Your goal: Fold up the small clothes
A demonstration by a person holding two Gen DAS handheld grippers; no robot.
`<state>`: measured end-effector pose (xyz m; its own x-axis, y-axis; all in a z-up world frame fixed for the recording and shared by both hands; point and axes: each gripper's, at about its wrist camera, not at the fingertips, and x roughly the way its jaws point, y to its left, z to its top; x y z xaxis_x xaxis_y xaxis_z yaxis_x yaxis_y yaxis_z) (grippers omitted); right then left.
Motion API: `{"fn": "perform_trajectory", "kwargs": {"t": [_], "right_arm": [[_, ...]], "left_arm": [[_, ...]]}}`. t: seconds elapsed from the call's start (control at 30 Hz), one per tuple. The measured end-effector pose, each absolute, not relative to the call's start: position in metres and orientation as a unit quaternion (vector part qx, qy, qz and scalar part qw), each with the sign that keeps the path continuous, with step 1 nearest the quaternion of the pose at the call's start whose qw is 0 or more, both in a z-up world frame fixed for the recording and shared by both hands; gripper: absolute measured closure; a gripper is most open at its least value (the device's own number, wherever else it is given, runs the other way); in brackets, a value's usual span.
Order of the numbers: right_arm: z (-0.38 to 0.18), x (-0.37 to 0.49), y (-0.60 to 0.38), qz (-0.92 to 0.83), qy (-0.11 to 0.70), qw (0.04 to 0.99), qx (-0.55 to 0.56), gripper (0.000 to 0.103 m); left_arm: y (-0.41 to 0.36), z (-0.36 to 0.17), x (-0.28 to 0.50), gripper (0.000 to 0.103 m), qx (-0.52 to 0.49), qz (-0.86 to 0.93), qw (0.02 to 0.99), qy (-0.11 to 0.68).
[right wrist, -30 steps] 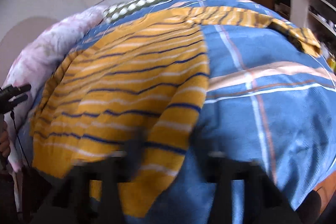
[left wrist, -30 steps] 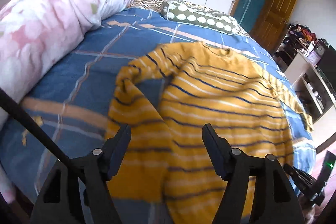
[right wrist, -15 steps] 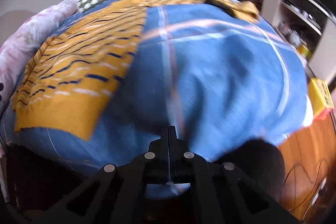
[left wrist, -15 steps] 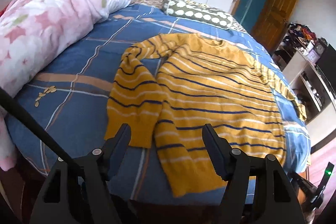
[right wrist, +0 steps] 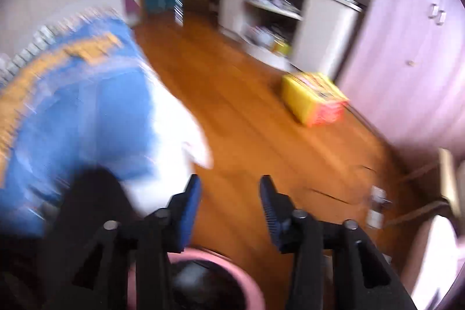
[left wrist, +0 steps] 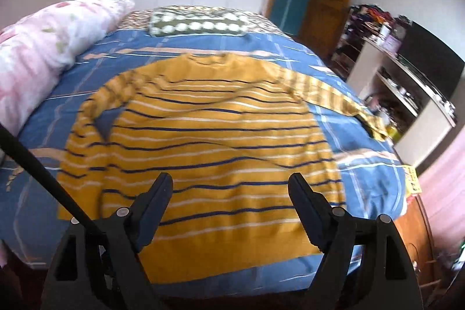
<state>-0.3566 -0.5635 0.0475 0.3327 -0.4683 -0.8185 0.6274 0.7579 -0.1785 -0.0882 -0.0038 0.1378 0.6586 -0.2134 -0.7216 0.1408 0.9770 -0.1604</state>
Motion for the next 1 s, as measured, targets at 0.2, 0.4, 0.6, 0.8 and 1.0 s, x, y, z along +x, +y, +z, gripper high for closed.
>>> {"fn": "perform_trajectory", "kwargs": {"t": [0.2,0.4,0.6,0.8,1.0], "right_arm": [[-0.121,-0.445,-0.596,-0.574,0.511,0.638,0.045,0.058],[-0.192,-0.469,-0.572,-0.607,0.54,0.575,0.099,0.084],[-0.199,-0.451,-0.602,-0.601,0.544,0.569,0.137,0.084],[-0.208,-0.407,-0.595,-0.53,0.551,0.629,0.144,0.084],[-0.181,-0.444,-0.604,-0.543,0.534,0.637,0.119,0.064]], "left_arm": [[-0.05,0.135,-0.089,0.023,0.0,-0.128,0.904,0.408],[-0.064,0.137,-0.086,0.023,0.016,-0.131,0.905,0.405],[-0.078,0.125,-0.076,0.023,0.012,-0.138,0.894,0.426],[-0.095,0.123,-0.07,0.023,0.022,-0.127,0.891,0.435],[-0.112,0.121,-0.06,0.023,0.012,-0.138,0.886,0.443]]}}
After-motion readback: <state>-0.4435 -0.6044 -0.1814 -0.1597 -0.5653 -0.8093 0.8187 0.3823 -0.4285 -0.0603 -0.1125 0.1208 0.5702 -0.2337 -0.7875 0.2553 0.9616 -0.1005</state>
